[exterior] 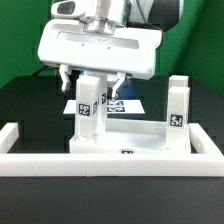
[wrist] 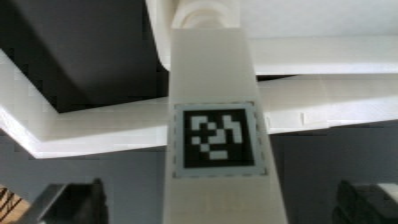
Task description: Assemble desk
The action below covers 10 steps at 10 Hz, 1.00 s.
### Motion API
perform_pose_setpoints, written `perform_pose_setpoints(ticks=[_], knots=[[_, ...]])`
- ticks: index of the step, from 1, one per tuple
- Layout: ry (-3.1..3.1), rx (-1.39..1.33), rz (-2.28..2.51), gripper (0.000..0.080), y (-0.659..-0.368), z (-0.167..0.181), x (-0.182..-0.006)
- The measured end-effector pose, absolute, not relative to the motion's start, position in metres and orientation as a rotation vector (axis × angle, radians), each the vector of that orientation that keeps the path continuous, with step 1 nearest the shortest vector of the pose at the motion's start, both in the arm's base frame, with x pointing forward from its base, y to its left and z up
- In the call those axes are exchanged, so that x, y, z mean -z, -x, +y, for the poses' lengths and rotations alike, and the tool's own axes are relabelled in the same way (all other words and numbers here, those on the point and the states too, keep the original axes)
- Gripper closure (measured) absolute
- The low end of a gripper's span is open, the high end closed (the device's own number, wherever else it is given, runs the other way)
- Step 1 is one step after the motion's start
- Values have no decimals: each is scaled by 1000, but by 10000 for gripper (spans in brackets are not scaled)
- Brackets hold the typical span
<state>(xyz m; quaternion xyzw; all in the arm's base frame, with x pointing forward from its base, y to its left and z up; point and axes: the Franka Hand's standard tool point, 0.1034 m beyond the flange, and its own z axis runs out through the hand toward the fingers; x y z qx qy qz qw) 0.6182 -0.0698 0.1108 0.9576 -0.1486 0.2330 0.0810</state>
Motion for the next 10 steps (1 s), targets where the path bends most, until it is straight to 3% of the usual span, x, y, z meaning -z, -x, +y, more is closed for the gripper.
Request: perform_pose_setpoints(ticks=[3,5,7,10], knots=[[-2868,-683,-440,150,-619,-70,-112],[-2922,-610,-482,150,-625,-78,-134],[-2976,-479,-536,150,-628,-85,-141],[-3032,-254,-585,150,-624,-91,-138]])
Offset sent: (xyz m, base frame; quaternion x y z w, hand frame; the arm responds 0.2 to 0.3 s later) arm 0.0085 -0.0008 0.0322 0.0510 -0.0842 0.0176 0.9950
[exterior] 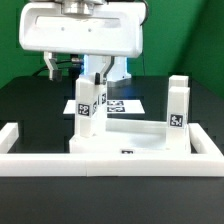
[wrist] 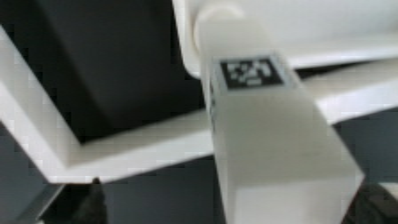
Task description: Assemble desk
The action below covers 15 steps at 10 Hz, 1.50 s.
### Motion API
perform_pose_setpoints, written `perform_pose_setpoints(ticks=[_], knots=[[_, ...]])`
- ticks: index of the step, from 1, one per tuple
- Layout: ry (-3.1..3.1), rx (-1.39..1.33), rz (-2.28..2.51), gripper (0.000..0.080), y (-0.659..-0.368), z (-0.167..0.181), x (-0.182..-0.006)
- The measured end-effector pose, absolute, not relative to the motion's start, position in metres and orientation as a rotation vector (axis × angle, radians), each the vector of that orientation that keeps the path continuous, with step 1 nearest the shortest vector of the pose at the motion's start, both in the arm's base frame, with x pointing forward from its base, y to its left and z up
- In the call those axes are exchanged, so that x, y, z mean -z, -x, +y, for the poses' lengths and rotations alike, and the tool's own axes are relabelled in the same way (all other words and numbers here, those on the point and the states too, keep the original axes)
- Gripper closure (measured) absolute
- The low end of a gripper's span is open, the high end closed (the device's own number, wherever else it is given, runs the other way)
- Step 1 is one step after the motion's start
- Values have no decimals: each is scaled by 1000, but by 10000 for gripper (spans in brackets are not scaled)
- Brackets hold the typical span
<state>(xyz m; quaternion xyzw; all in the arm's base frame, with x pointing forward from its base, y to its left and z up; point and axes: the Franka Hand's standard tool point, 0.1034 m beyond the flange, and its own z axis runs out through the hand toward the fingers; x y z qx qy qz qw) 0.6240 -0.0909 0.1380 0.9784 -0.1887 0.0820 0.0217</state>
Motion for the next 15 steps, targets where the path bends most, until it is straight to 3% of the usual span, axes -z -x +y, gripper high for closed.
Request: perform_pose_setpoints(ticks=[3,8,11,15], knots=[[-3071,101,-650,150,-620,-89,-138],[-3040,106,-706,150,-631,-79,-122],[-3004,105,-833,512,-630,-80,-122],[-2838,97,-1268,511,-630,-81,-122]])
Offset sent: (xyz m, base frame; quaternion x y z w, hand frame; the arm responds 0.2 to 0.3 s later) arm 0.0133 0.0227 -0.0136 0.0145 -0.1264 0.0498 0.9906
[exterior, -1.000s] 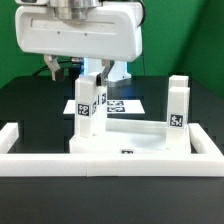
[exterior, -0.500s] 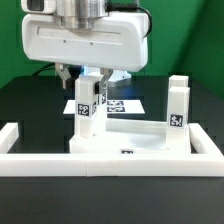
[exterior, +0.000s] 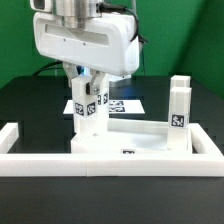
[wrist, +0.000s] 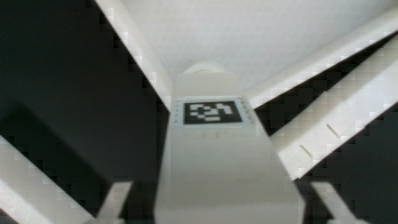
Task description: Assemble desk
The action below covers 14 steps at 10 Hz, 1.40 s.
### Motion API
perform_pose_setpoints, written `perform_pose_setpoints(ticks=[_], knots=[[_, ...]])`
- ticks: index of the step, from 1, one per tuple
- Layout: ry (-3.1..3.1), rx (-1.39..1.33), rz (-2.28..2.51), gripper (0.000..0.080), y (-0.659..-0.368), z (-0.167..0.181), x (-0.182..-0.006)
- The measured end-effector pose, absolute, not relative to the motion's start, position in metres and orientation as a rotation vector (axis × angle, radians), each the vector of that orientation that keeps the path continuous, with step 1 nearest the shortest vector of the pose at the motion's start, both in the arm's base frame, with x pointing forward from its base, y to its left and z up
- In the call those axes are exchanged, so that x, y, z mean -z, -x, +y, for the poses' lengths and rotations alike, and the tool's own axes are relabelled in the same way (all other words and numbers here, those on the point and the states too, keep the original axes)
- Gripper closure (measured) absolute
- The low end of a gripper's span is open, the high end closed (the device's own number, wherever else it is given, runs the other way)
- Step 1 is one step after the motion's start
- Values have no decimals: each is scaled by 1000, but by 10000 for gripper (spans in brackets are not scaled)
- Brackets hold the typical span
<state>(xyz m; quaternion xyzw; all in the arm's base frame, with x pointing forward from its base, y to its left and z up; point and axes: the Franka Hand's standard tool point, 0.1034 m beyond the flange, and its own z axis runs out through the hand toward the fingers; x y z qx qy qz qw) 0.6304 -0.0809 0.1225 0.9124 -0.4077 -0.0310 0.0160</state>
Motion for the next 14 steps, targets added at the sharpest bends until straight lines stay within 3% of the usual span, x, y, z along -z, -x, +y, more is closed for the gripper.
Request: perform_pose_setpoints(ticks=[5,7,14], knots=[[-2321,-187,-2208,509,-646,-83,-120],[-2135,-230,-2446,509,-639,-80,-119],[-2053,-191,-2516,506,-644,-61,-120]])
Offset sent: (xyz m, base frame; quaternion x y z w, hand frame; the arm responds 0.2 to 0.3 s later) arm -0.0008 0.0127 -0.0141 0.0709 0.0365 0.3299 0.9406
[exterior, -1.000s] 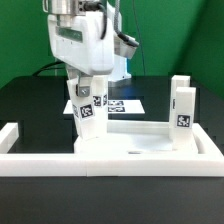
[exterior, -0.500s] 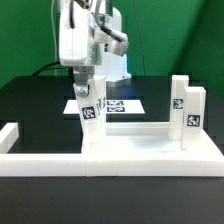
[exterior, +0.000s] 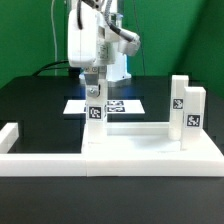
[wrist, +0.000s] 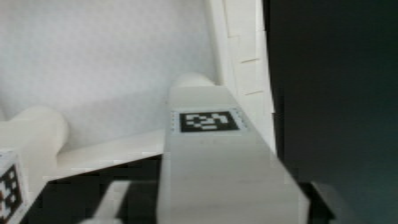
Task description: Assemble desk
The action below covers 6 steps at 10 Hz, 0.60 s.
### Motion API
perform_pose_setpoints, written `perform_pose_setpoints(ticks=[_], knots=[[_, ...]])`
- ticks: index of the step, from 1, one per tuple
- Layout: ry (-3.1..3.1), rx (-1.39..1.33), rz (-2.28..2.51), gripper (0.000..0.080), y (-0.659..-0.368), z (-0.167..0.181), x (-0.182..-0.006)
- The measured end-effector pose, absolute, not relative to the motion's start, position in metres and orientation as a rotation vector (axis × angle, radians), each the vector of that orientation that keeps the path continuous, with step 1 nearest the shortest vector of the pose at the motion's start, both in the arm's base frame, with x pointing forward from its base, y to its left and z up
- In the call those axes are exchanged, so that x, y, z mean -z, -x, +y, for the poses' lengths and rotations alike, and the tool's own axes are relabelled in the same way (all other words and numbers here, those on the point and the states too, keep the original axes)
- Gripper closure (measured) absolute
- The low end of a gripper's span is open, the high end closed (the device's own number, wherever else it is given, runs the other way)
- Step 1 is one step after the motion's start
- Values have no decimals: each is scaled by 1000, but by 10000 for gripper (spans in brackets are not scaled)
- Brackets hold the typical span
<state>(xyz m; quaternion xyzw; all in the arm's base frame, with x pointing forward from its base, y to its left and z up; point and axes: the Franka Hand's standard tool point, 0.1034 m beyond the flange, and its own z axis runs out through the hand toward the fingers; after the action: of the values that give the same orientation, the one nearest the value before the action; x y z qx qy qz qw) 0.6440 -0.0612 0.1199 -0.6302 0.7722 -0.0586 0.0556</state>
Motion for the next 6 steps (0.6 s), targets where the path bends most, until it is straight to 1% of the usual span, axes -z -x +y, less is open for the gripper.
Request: perform_pose_setpoints(ticks=[1,2,3,4,6], knots=[[1942,180,2322,327,-644,-61,-119],[1946,180,2320,211,-644,-61,-119],[2216,166,2141,211,-643,-57,-122],[2353,158,2005,159,-644,-54,-124],[2476,170,1865,152,-643,-57,-122]])
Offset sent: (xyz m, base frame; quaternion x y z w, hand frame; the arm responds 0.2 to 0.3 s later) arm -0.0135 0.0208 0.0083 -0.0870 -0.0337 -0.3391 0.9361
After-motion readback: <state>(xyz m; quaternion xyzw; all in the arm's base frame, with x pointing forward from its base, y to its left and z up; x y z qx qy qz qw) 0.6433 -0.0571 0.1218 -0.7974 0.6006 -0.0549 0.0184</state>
